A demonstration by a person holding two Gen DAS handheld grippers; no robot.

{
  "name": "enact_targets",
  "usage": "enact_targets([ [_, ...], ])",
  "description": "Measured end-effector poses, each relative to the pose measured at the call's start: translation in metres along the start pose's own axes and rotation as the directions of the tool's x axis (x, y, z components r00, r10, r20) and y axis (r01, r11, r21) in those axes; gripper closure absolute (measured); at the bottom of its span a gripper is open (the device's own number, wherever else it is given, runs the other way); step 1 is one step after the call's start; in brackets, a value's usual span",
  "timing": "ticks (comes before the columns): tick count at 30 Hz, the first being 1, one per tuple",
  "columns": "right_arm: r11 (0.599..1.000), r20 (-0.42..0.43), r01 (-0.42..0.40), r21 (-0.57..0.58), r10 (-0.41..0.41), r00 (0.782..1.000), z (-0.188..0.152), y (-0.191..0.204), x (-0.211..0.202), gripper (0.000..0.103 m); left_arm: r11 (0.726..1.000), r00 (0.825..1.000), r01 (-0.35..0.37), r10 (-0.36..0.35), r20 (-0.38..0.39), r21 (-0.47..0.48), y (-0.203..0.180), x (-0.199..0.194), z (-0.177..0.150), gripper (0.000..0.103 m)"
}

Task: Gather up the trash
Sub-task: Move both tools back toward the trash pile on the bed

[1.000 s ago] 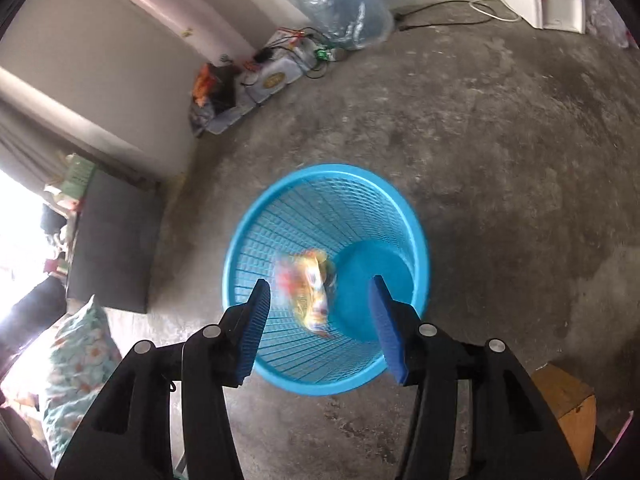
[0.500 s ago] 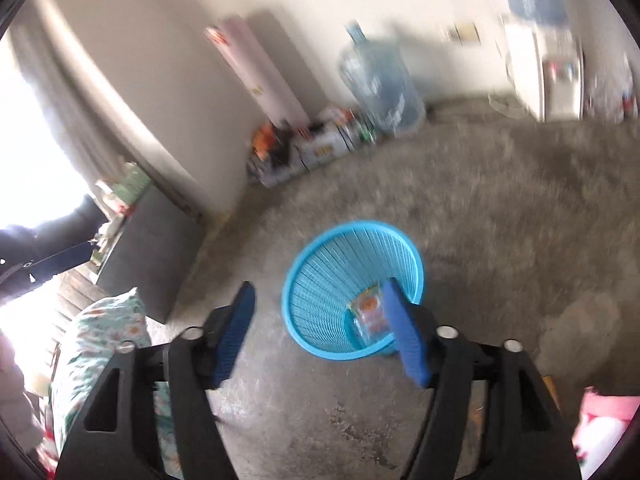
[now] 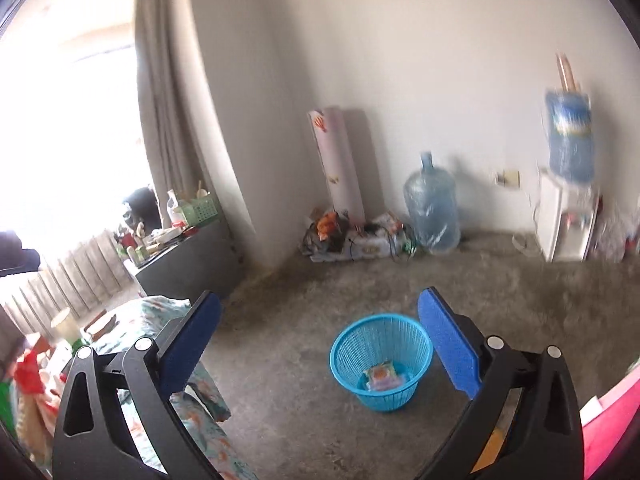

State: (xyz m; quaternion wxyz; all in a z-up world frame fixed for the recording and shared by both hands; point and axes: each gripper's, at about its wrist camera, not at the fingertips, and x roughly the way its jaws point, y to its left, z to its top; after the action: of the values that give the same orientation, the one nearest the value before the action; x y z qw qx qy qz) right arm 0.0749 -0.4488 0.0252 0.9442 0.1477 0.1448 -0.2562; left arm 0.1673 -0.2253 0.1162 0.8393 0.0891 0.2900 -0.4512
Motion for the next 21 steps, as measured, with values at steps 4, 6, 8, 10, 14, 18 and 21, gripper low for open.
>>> enact_targets([
  [4, 0.995, 0.020, -0.070, -0.075, 0.071, 0.997, 0.002, 0.038, -0.022, 0.007, 0.997, 0.993, -0.067, 0.070, 0.091, -0.035, 0.016, -0.066, -0.028, 0.023],
  [6, 0.987, 0.032, -0.115, -0.110, 0.119, 0.992, 0.000, 0.051, -0.031, 0.007, 0.990, 0.985, -0.110, 0.120, 0.126, -0.084, 0.030, -0.097, -0.043, 0.023],
  [8, 0.978, 0.040, -0.152, -0.141, 0.159, 0.986, -0.002, 0.061, -0.040, 0.007, 0.980, 0.971, -0.158, 0.177, 0.161, -0.122, 0.043, -0.127, -0.058, 0.023],
  [10, 0.971, 0.054, -0.184, -0.153, 0.194, 0.979, -0.003, 0.068, -0.049, 0.007, 0.958, 0.947, -0.224, 0.258, 0.192, -0.181, 0.058, -0.162, -0.076, 0.023],
  [14, 0.949, 0.036, -0.287, -0.132, 0.294, 0.955, -0.001, 0.082, -0.058, 0.007, 0.898, 0.902, -0.312, 0.383, 0.200, -0.312, 0.088, -0.213, -0.113, 0.021],
  [18, 0.913, -0.025, -0.396, -0.103, 0.395, 0.918, -0.003, 0.099, -0.056, 0.007, 0.836, 0.866, -0.376, 0.471, 0.171, -0.401, 0.115, -0.240, -0.146, 0.020],
  [21, 0.876, -0.082, -0.479, -0.064, 0.473, 0.877, -0.008, 0.114, -0.053, 0.007, 0.811, 0.859, -0.381, 0.488, 0.155, -0.444, 0.130, -0.248, -0.165, 0.020],
])
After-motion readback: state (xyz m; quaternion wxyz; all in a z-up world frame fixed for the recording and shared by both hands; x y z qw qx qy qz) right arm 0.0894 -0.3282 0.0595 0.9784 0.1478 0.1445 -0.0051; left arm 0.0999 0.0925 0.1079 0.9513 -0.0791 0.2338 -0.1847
